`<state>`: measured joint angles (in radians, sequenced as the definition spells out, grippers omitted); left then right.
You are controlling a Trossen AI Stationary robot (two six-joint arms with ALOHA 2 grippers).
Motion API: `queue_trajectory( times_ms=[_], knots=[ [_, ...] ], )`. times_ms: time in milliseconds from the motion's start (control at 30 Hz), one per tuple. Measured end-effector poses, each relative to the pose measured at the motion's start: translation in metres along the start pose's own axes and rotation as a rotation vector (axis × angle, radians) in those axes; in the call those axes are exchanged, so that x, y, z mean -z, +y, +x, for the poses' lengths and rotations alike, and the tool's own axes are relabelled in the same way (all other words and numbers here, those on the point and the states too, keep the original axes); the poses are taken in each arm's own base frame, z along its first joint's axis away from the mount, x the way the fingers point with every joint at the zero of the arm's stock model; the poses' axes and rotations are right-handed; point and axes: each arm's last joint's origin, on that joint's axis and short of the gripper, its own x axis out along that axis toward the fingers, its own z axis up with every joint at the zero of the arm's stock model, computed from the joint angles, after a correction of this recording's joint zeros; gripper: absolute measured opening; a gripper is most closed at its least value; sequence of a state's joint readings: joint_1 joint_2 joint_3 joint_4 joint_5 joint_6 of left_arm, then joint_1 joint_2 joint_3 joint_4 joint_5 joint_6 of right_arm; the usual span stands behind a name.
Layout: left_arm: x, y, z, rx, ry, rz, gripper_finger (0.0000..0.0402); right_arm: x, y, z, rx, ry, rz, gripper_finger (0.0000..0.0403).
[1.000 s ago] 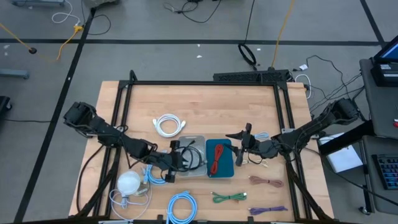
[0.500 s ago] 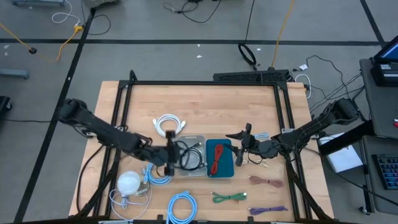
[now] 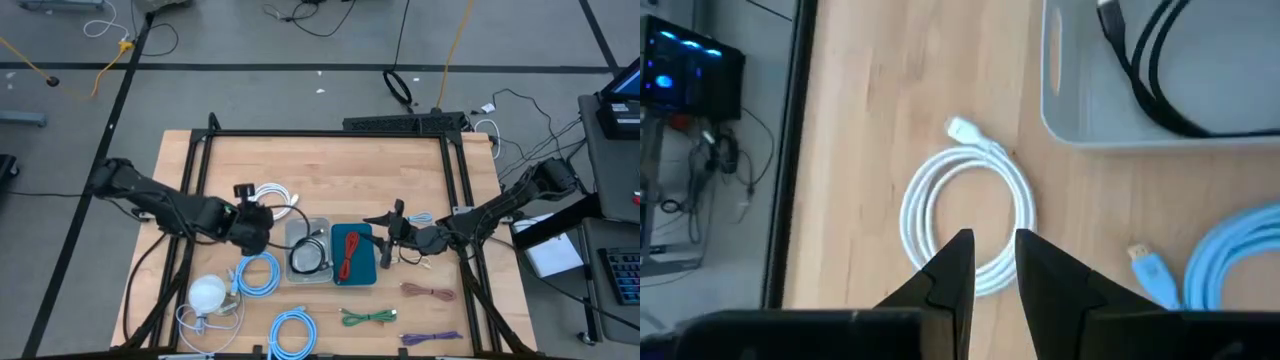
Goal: Pick & Place USB Port
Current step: Put the blue charger cable into the blue bin
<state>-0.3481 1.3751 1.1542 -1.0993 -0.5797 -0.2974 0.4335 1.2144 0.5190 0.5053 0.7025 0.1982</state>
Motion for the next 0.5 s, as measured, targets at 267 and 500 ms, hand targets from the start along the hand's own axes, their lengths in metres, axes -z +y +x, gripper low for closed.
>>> queue_trajectory(
  times_ms=[267,500],
  knots=[
    [0.004,-0.022,0.008,0.036,0.051,0.058,0.0082,0.003,0.001,-0.001,-0.075,0.012,0.013,0.0171],
    [0.01,-0.04,-0.005,0.067,0.014,0.036,0.0081,0.022,0.008,-0.007,-0.292,0.211,-0.134,0.0171]
  ],
)
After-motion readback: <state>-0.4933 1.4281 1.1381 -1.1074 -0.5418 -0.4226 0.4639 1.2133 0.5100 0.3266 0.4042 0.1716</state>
